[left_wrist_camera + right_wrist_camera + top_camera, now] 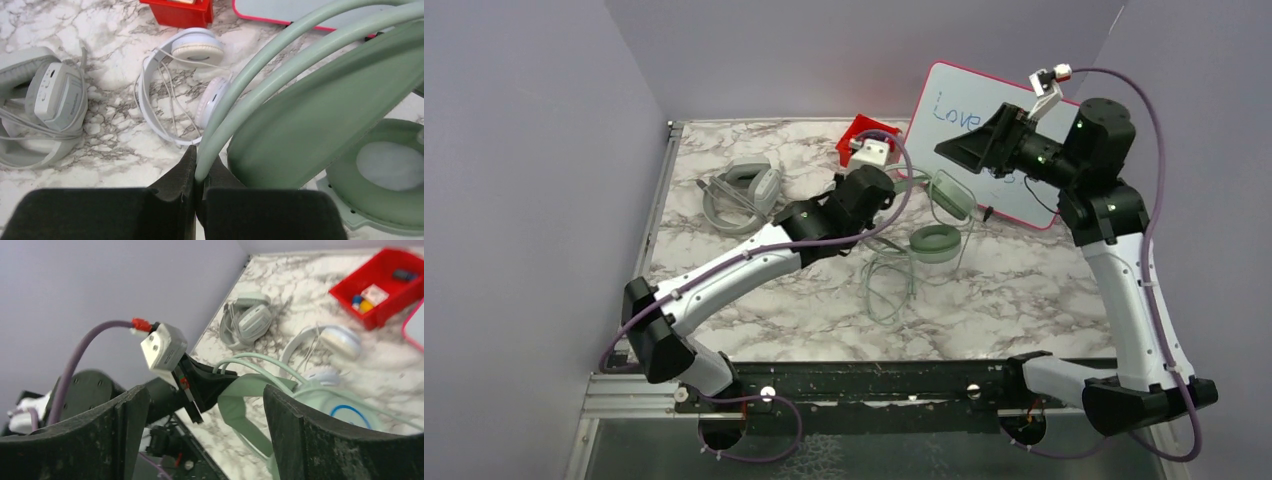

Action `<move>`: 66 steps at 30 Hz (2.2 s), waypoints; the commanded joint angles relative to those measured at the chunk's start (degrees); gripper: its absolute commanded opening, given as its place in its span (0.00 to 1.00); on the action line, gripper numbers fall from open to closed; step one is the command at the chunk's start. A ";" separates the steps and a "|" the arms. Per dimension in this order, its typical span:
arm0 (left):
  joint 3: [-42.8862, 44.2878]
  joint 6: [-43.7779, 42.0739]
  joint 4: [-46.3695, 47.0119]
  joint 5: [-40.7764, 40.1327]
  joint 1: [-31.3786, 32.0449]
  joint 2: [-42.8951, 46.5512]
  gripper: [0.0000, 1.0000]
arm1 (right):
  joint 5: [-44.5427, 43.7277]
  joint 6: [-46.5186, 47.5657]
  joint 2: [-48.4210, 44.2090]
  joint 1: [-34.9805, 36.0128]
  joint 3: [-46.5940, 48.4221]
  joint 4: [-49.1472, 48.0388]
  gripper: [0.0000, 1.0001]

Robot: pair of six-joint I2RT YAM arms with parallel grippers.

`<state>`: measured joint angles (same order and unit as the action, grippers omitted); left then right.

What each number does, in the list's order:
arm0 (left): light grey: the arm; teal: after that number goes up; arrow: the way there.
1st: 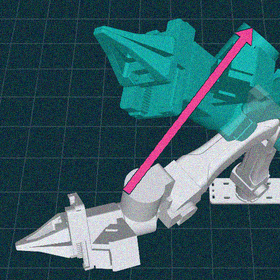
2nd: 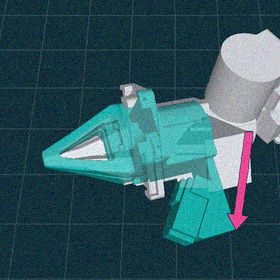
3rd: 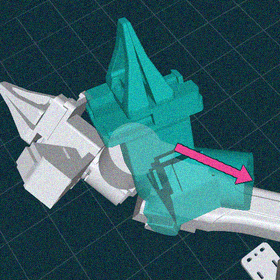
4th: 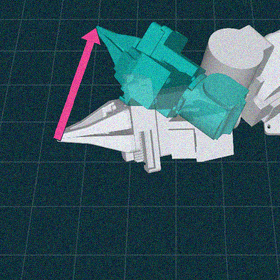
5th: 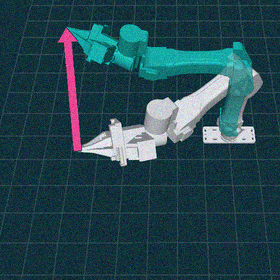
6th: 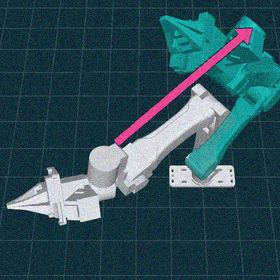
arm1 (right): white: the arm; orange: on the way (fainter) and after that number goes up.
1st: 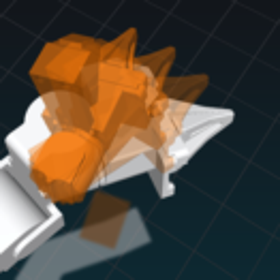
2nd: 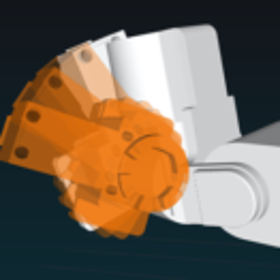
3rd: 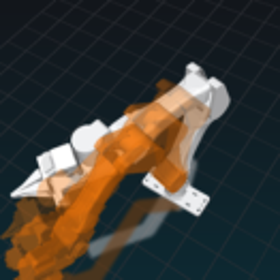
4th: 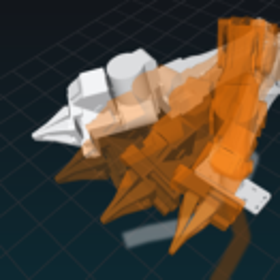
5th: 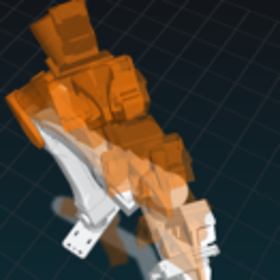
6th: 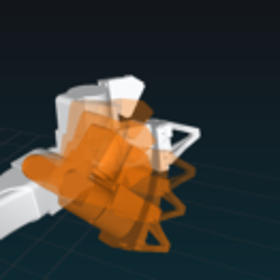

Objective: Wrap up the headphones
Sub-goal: Wrap the headphones cable around the headphones.

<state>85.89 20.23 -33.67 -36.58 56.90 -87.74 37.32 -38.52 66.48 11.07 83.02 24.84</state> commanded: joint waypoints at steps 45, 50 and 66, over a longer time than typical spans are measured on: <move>5.01 10.00 -6.70 55.24 -26.23 22.09 0.00 | 27.04 -0.11 16.69 -11.16 -50.93 -76.71 0.96; 7.10 12.75 -5.88 50.97 -26.23 21.81 0.00 | 18.88 2.03 15.17 -11.16 -50.99 -66.79 0.95; 19.43 22.31 3.59 40.71 -26.31 18.46 0.00 | 23.31 -7.00 12.46 -17.97 -54.05 -77.79 0.95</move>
<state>100.55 37.45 -38.15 6.66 30.76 -68.29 51.96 -40.82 77.49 -9.06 31.99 -36.03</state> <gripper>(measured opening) 0.028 0.954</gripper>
